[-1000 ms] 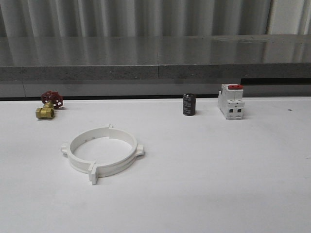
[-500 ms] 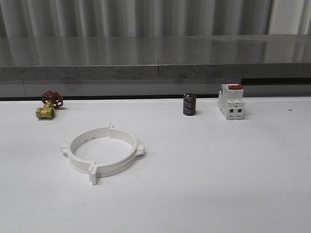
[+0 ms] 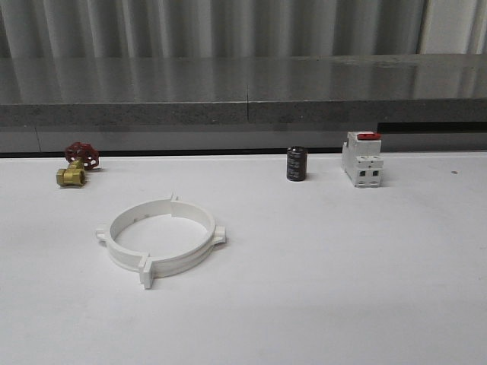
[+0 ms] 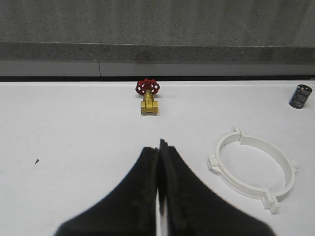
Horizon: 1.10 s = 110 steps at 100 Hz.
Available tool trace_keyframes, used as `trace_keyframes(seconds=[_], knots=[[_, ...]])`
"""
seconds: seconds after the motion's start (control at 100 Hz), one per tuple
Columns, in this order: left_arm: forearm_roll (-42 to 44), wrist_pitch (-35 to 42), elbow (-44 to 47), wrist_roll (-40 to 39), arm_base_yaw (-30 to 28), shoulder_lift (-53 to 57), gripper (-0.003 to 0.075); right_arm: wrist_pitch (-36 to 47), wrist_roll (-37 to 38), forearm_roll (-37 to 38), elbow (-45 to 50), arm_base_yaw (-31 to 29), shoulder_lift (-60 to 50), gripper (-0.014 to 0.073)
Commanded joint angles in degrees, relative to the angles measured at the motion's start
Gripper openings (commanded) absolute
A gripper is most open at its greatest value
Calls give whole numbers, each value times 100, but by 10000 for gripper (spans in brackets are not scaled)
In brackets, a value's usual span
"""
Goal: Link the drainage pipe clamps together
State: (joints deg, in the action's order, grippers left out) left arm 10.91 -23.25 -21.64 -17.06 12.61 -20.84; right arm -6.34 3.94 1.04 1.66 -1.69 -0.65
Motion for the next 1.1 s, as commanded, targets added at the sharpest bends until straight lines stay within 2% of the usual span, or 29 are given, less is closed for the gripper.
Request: trace_keyframes(seconds=[0.0,0.55,0.7,0.76,0.93,1.09], knots=[[-12,421,-166,1,-11,-32,-20,487,20,41,-115,-19,-107,-67],[66,446,-153,1,-11,-32,-20,487,20,41,-115,-19,-107,-67],[67,1196,16,1,-40,42,-20,487,20,41,-115,-19,-107,-67],[-189,1432,144,14,-117,176,-20,487,20,41,-115,-19,-107,-67],[-1381,2030,695,1311,-544,651,-20,487,20,41,-115,-19,-107,-67],[-1409,2055,1224,1382,-961,1341,-20,487,20,41,-115,-19,-107,-67]])
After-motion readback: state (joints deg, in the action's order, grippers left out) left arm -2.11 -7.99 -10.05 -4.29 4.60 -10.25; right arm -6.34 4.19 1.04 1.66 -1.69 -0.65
